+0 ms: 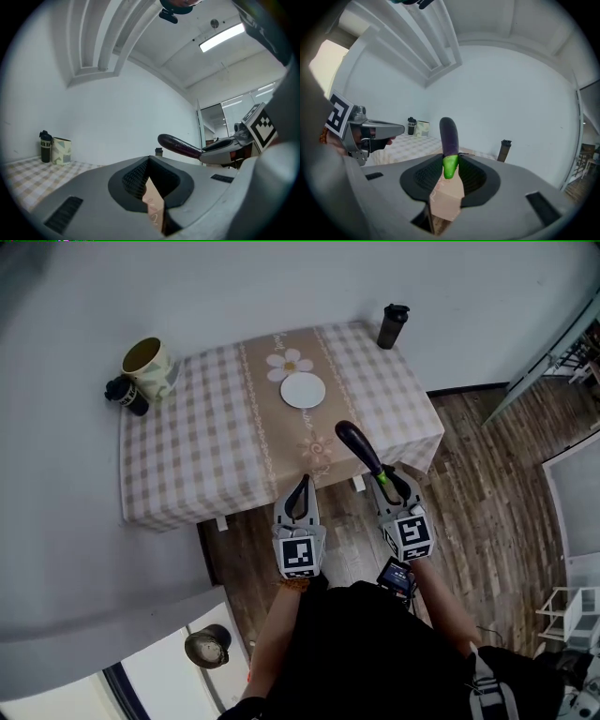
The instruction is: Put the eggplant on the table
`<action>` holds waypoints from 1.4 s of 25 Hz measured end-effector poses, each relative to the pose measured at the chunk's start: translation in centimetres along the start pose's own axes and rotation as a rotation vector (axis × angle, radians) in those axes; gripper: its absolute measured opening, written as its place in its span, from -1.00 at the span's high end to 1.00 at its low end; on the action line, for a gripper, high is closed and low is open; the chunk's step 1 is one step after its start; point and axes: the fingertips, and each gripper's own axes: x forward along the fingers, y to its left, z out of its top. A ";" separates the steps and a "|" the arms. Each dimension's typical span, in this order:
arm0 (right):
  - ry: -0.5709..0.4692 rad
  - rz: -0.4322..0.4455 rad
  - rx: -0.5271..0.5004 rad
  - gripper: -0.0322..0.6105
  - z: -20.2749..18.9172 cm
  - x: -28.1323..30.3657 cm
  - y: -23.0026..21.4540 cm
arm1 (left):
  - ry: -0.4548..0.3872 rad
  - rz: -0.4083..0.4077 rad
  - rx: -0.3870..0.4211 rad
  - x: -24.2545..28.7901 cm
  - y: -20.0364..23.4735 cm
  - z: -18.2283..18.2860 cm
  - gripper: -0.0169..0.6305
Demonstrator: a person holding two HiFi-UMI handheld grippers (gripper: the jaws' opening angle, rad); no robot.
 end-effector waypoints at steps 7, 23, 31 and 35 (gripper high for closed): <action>-0.015 -0.062 0.003 0.55 1.5 3.0 -1.9 | -0.041 0.009 0.008 1.0 3.6 0.9 0.94; -0.029 0.036 0.024 0.55 1.7 12.1 -2.4 | -0.072 0.026 0.105 5.0 6.4 1.4 0.94; 0.017 0.054 0.065 0.55 -1.3 15.5 -3.6 | -0.032 -0.035 0.175 7.6 5.5 0.5 0.94; 0.054 0.081 0.045 0.55 -2.7 16.3 -3.7 | -0.009 -0.011 0.146 8.3 5.7 0.1 0.94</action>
